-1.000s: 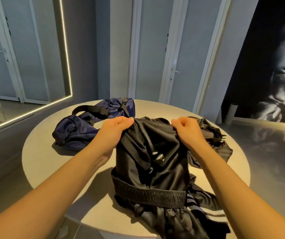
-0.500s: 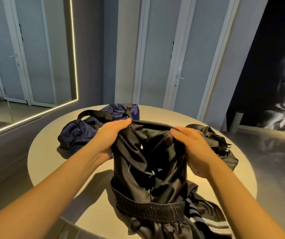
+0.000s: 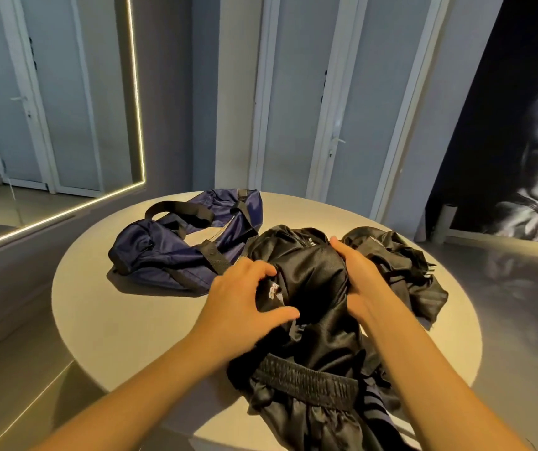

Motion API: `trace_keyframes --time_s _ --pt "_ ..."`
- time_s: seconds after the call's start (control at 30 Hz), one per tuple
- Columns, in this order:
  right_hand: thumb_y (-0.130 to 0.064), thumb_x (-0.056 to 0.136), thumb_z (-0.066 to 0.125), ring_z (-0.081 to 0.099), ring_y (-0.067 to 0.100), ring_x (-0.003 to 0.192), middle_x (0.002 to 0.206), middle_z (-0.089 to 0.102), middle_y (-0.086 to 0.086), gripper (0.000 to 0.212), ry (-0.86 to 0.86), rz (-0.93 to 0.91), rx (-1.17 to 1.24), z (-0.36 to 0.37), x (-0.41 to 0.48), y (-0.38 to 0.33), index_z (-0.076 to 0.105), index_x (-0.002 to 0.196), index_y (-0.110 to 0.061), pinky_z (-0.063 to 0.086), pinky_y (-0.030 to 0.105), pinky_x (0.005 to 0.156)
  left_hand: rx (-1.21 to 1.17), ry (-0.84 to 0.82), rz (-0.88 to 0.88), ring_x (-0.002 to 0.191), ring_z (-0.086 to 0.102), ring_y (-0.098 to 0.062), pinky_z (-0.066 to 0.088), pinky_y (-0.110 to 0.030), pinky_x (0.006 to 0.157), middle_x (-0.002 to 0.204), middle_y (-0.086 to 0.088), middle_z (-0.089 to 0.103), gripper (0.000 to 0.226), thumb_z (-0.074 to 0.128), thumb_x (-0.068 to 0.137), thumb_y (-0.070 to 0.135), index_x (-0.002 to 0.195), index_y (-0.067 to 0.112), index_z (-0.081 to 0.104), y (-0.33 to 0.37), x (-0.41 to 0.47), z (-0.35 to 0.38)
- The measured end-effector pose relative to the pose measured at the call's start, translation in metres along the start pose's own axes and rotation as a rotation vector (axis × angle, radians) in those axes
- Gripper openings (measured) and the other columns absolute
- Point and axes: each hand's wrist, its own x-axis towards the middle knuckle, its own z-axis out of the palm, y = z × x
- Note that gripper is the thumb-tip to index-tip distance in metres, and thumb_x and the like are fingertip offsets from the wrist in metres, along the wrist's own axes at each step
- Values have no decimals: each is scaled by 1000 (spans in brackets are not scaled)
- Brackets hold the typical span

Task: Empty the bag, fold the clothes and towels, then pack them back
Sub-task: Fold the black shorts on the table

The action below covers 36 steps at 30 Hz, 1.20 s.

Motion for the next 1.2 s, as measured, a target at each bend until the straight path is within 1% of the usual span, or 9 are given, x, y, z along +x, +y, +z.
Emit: trace_keyframes --time_s 0.13,0.3,0.47,0.6,0.7,0.83,0.93,1.1,1.2 --pt "-32 97 67 70 39 105 106 77 16 33 -38 25 -9 -7 -2 -3 69 118 -7 55 48 96 -12 57 62 86 57 -13 50 -45 79 91 10 58 10 73 91 34 93 27 65 -10 -2 6" --pt "-30 99 64 71 27 81 84 77 10 25 -21 -63 -45 -21 -2 -18 72 103 -7 56 38 74 -559 20 -122 72 57 -24 46 -37 68 78 -15 58 25 73 93 28 84 5 66 5 13 -22" --pt "-31 104 52 63 15 84 93 70 2 23 158 -560 -928 -30 13 -14 67 95 -15 52 24 73 -828 48 -385 93 67 -17 44 -27 76 101 -11 72 34 68 96 36 102 3 69 9 37 -40" --pt "-42 94 64 62 11 82 91 65 -6 18 -14 -878 -914 -17 -11 -1 66 92 -24 53 26 73 -838 55 -441 95 70 -11 46 -23 74 106 -1 76 23 65 98 32 105 13 75 10 41 -40" --pt "-46 91 68 58 6 88 97 61 -10 22 -143 -875 -1249 -9 -21 13 69 103 -27 51 23 79 -898 27 -448 100 72 -13 49 -26 82 109 -1 76 20 62 100 25 109 13 75 11 40 -40" --pt "-23 100 62 58 15 68 77 65 8 19 -260 -678 -920 -6 -26 -2 68 84 -14 50 32 71 -823 31 -430 90 69 -15 47 -30 80 107 -13 73 31 63 99 33 110 5 72 6 41 -43" --pt "-29 104 54 64 14 79 87 70 9 29 -421 -391 -667 -6 -39 -21 69 92 -8 52 29 78 -693 90 -463 87 59 -21 44 -34 76 95 -22 63 36 69 95 38 96 2 68 -12 42 -42" --pt "-31 104 54 70 33 105 110 74 18 35 -155 -226 -402 5 -26 -16 72 114 -2 54 45 100 -476 381 -317 63 49 -13 44 -23 64 69 -7 54 20 74 93 21 84 8 62 -3 16 -29" --pt "-27 103 57 71 31 97 108 74 19 30 -100 -146 -231 12 -24 -14 71 112 -1 59 42 86 -570 168 -248 53 44 -13 40 -25 55 61 -10 50 39 75 88 42 72 8 64 17 -1 -23"
